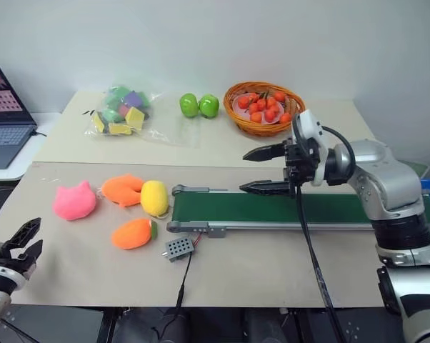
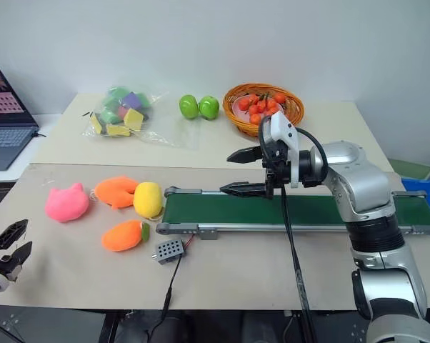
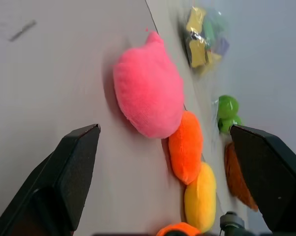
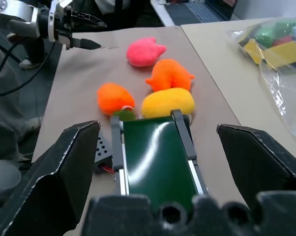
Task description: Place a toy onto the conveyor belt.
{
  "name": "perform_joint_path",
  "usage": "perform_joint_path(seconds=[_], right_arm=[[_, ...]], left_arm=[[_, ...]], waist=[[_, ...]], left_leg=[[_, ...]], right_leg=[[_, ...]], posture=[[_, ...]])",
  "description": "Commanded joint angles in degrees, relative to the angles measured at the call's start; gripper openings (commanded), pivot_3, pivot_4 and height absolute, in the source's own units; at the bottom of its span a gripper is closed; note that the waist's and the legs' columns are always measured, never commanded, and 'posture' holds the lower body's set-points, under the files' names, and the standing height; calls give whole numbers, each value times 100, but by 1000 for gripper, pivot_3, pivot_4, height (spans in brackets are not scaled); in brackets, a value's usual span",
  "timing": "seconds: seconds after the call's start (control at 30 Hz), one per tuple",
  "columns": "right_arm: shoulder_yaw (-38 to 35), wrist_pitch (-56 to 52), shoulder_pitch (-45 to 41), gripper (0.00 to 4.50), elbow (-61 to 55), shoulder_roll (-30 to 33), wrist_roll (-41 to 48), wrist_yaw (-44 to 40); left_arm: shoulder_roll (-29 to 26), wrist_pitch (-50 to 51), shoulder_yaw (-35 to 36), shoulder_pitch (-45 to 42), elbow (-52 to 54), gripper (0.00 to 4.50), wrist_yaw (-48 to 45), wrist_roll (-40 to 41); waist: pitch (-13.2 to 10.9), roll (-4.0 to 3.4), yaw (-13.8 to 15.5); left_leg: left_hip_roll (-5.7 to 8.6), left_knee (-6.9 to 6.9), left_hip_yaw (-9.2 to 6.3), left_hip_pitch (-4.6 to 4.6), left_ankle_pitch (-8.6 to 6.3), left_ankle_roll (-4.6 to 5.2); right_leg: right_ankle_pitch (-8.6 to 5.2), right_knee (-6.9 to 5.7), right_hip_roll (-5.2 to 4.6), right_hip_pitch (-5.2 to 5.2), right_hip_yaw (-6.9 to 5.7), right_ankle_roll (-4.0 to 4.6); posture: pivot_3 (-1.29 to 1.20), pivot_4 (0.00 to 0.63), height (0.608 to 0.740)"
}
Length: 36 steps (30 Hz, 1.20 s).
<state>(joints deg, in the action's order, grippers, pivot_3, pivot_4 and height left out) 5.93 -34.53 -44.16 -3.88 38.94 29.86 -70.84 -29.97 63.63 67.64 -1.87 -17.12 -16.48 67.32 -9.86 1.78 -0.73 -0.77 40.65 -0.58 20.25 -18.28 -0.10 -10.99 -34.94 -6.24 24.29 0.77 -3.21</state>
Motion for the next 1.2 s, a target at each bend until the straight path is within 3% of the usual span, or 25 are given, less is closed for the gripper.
perform_joint_path(seconds=[0.03,0.63,0.93,1.03,1.2], right_arm=[[-195,-44,-206,4500,-154,130,76,-15],[-359,-266,-334,4500,-504,637,97,213],[-448,-414,-181,4500,-823,790,119,423],[-450,-405,-174,4500,-823,803,82,463],[-438,-389,-156,4500,-827,816,89,499]], left_arm=[[1,-269,-63,-135,-294,4479,-97,162],[-557,-1804,-794,-1989,-3624,4479,-521,-546],[-621,-2189,-1262,-2638,-4579,4479,-752,-1048],[-647,-2265,-1308,-2682,-4721,3608,-796,-1149],[-740,-2394,-1248,-2696,-4882,1739,-874,-1201]], waist=[[1,2,-3],[3,0,4],[9,-11,23],[10,-13,17],[10,-13,0]], left_leg=[[0,-1,0,0,1,-1],[2,-6,3,1,5,-9],[2,-7,3,0,5,-10],[2,-7,3,0,5,-9],[2,-12,4,1,5,-9]], right_leg=[[-1,-1,0,1,0,1],[-1,-4,0,5,-3,3],[-1,-5,0,3,-3,3],[-1,-6,-1,3,-2,2],[-1,-6,-1,5,-3,2]], posture=[[0,150,738],[0,150,738],[0,150,738],[0,150,738],[0,150,738]])
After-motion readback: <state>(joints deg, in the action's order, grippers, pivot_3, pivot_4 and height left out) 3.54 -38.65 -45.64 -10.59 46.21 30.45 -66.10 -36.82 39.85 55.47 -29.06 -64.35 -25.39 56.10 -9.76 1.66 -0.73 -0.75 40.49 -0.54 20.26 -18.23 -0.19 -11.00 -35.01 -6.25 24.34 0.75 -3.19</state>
